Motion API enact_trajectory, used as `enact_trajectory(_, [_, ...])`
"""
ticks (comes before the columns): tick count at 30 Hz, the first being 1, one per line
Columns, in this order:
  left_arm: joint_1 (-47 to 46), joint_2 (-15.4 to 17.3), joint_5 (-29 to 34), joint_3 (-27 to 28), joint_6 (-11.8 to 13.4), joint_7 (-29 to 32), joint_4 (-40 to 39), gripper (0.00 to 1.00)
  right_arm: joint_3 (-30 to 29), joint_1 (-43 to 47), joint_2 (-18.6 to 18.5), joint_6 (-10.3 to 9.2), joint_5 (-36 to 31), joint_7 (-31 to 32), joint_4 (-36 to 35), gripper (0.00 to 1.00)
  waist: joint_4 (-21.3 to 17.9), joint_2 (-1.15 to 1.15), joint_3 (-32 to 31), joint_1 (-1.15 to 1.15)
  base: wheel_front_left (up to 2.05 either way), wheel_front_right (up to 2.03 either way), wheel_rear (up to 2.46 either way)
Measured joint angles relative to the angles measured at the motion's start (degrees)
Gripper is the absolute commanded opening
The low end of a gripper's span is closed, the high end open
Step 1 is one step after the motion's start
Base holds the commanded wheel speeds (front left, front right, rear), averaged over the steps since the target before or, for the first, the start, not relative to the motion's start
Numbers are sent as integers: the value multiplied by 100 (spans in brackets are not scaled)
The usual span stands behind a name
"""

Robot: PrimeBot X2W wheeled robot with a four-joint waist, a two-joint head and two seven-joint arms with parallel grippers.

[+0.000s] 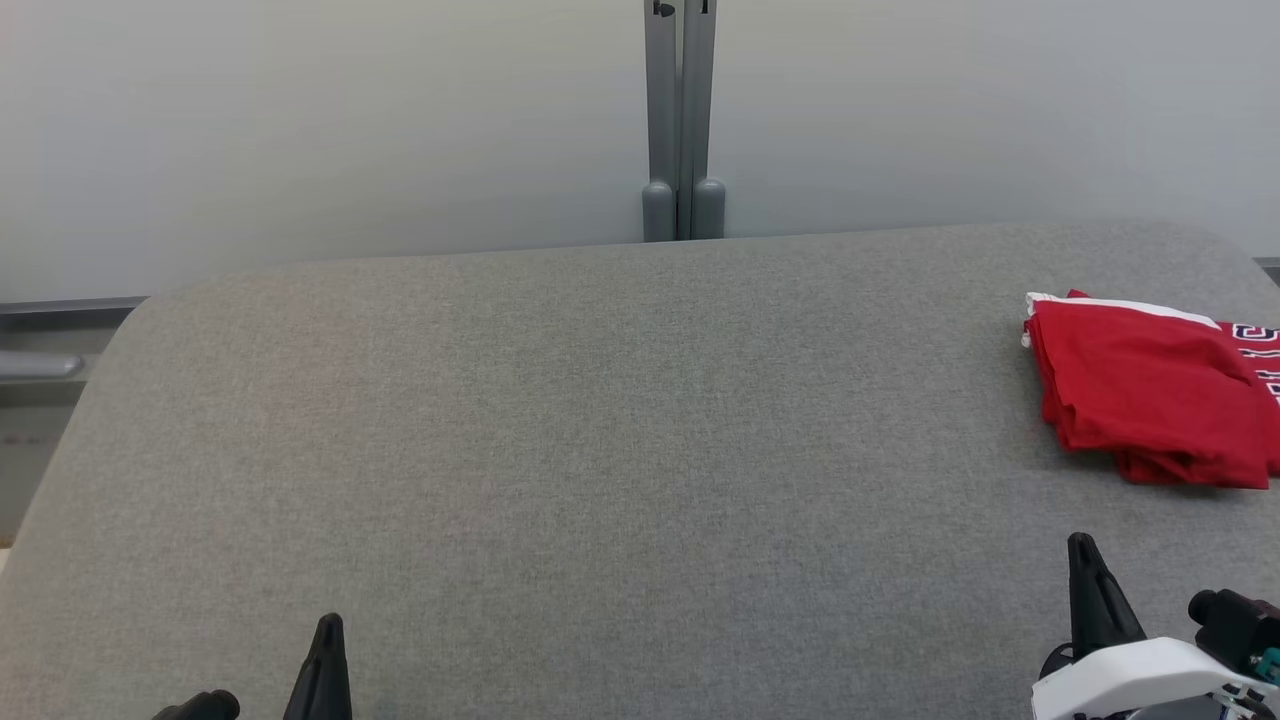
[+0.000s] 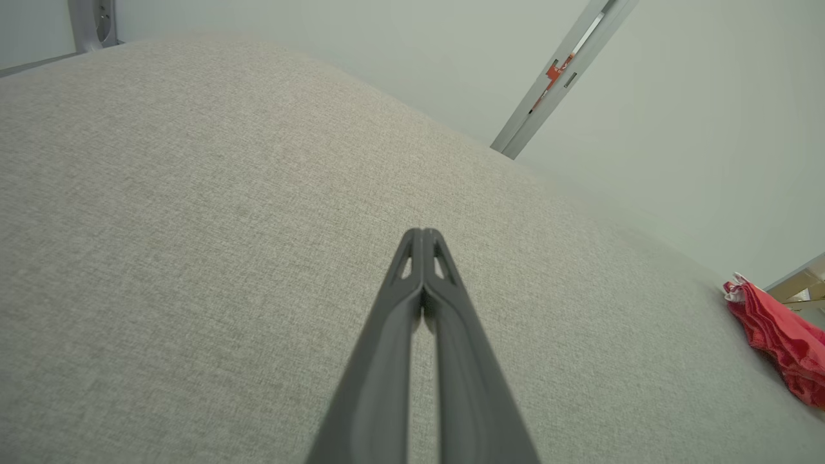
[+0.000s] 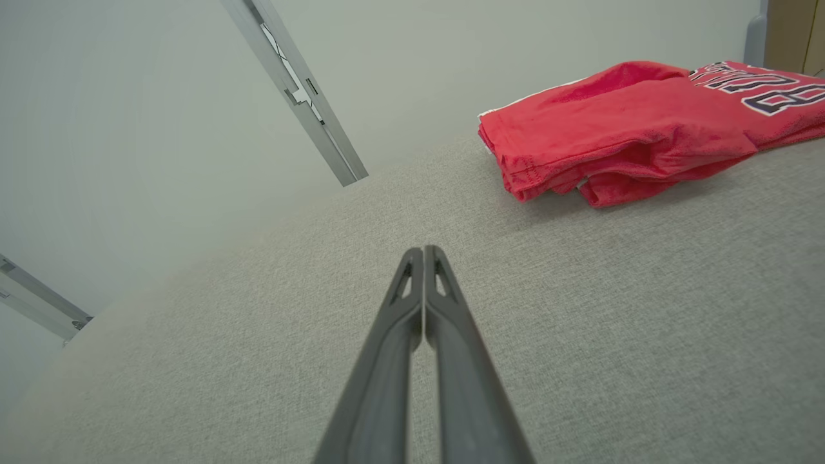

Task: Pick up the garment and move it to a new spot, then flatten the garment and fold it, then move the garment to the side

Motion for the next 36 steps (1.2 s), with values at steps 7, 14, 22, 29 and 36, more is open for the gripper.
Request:
enact_trajectory(7, [-142,3,-636,66,0,167,0,0,9,-106,-1,-1,704,166,-4,0,-19,0,29,0,0,0,0])
enact_trajectory(14, [-270,7,-1168,118,0,302,-1,0,11,-204,-3,-1,1318,308,-3,0,-37,0,57,0,0,0,0])
enact_trajectory(22, [-408,11,-1790,190,0,463,-3,0,14,-317,-7,-1,1987,470,0,0,-59,0,89,0,0,0,0])
enact_trajectory(29, [-517,14,-2263,244,0,583,-4,0,14,-415,-8,-1,2522,600,2,0,-78,0,118,0,0,0,0])
enact_trajectory(36, [-615,16,-2725,291,-1,712,-8,0,15,-488,-11,-1,3032,724,8,0,-96,0,146,0,0,0,0])
